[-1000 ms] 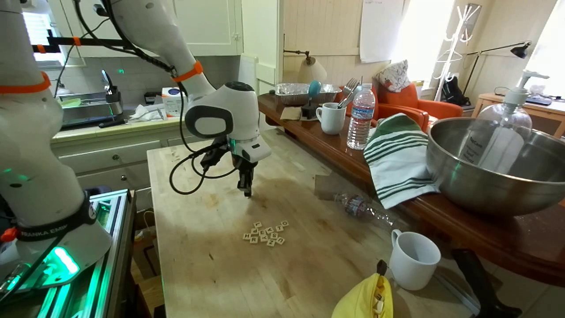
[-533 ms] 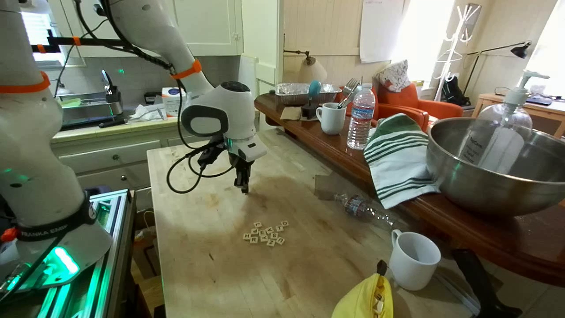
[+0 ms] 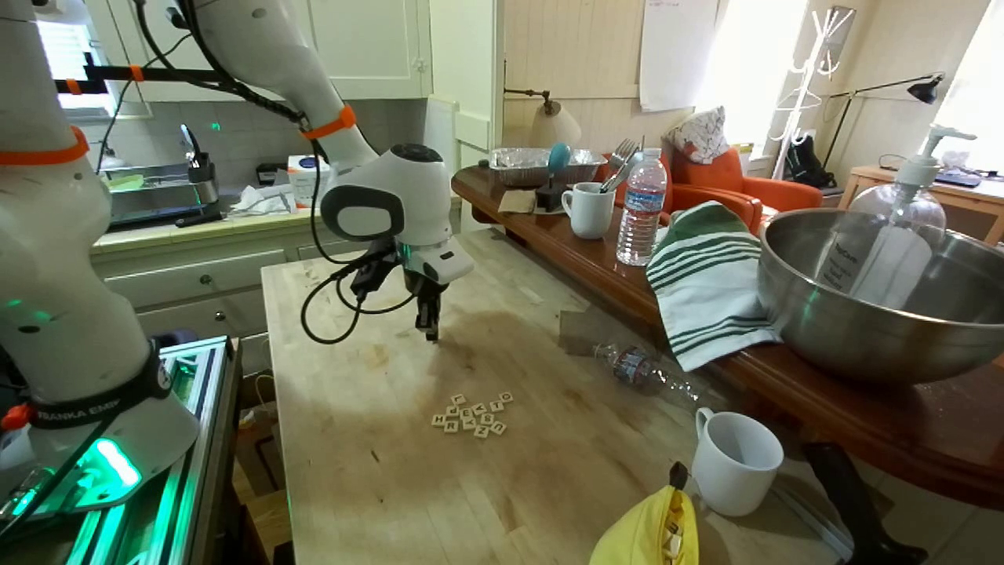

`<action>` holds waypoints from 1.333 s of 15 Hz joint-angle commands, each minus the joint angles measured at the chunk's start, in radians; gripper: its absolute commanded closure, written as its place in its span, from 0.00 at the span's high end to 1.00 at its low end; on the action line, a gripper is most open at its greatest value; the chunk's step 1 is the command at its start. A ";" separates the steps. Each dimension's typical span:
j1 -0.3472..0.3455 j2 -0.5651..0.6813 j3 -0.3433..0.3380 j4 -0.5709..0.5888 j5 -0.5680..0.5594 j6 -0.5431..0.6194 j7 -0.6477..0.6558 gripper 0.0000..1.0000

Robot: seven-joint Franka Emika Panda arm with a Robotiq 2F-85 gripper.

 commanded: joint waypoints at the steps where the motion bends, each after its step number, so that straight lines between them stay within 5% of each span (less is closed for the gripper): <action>1: 0.001 -0.030 0.005 -0.025 0.015 -0.030 -0.054 0.00; 10: -0.001 -0.104 0.018 -0.030 0.117 -0.051 -0.217 0.00; 20: -0.061 -0.127 -0.109 0.028 -0.147 -0.218 -0.452 0.00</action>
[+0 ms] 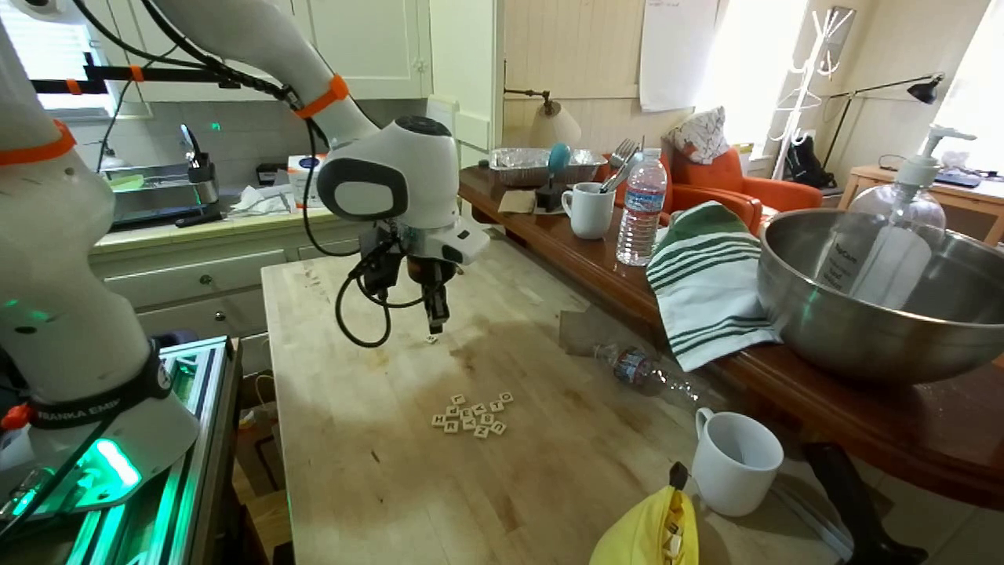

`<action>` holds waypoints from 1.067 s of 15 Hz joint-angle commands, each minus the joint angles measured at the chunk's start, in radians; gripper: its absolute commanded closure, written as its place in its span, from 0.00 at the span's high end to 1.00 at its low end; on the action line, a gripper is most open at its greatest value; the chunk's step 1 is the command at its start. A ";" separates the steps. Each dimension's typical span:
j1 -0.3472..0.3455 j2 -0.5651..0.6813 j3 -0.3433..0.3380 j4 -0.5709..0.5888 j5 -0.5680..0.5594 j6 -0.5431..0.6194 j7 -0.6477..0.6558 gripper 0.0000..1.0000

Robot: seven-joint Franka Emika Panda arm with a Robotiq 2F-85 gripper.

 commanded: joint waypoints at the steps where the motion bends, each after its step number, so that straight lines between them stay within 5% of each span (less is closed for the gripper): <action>1: -0.031 0.005 -0.044 0.033 -0.109 -0.061 -0.109 0.00; 16: -0.130 0.134 -0.119 0.182 -0.252 -0.086 -0.614 0.00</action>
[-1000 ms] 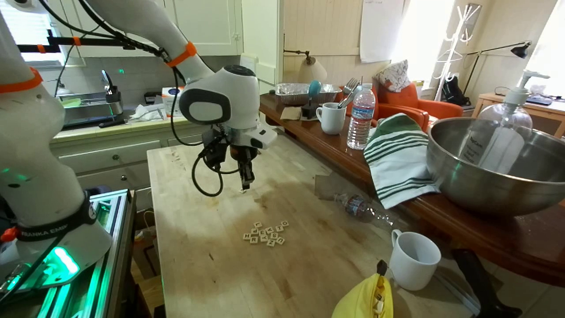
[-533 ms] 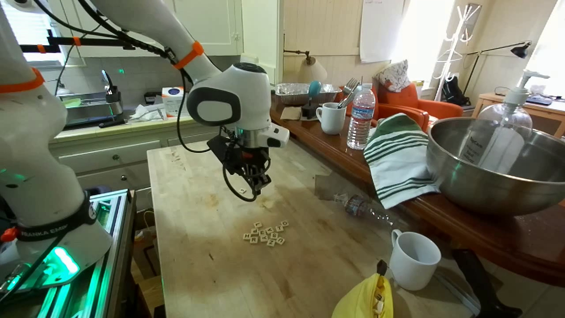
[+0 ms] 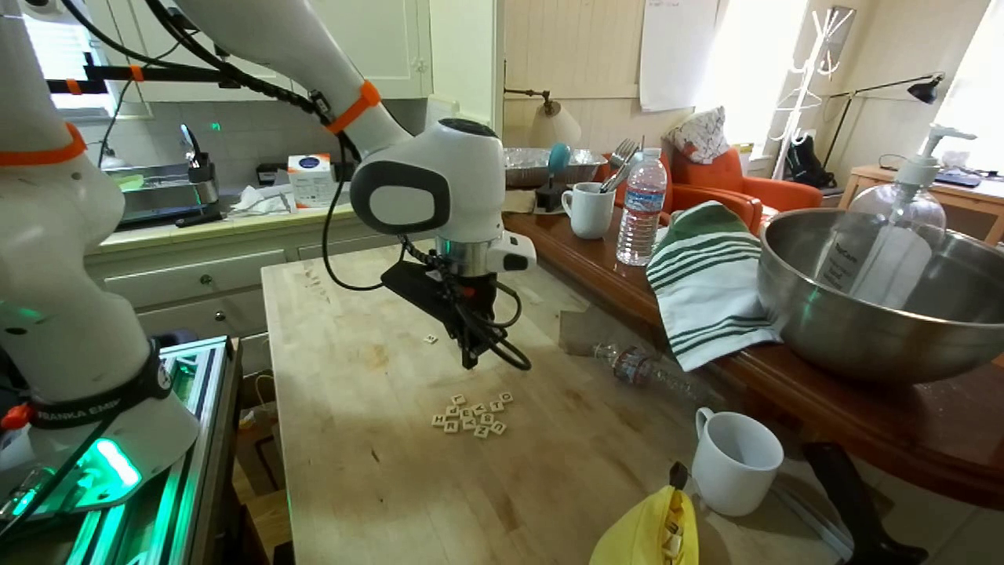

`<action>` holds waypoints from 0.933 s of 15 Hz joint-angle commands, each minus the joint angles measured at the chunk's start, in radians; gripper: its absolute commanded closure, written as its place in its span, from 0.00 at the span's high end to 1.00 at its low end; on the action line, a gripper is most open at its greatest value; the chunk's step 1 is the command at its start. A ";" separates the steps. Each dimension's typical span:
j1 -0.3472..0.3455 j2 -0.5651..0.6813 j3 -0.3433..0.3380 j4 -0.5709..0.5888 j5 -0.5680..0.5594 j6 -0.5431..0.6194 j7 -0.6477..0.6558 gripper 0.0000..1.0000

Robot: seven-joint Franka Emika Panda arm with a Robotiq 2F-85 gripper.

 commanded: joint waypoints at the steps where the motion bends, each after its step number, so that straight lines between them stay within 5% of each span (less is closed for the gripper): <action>1: -0.035 0.056 -0.012 0.046 -0.051 -0.014 -0.110 0.00; 5: -0.063 0.083 -0.021 0.058 -0.082 -0.004 -0.192 0.00; 14: -0.084 0.140 -0.005 0.050 -0.009 0.088 -0.105 0.00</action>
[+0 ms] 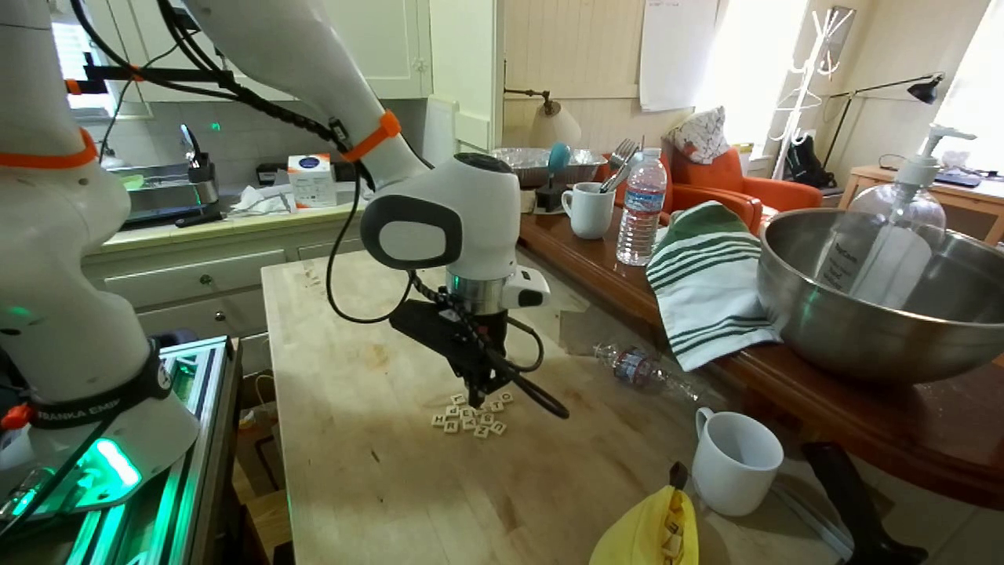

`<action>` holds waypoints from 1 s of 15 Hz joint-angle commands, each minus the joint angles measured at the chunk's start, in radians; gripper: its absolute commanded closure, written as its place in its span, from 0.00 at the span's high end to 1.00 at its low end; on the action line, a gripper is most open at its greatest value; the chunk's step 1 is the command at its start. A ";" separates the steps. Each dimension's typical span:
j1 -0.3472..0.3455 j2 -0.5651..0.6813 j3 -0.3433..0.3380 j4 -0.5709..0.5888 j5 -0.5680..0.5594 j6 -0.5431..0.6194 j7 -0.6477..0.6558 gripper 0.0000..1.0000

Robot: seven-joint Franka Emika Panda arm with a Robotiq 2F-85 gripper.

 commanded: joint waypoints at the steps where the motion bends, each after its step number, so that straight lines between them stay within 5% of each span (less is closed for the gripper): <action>1: -0.023 0.039 0.021 0.012 0.053 0.057 0.028 0.00; 10: -0.032 0.069 0.040 0.009 0.091 0.081 0.061 0.00; 15: -0.012 0.069 0.042 -0.014 0.092 0.085 0.187 0.00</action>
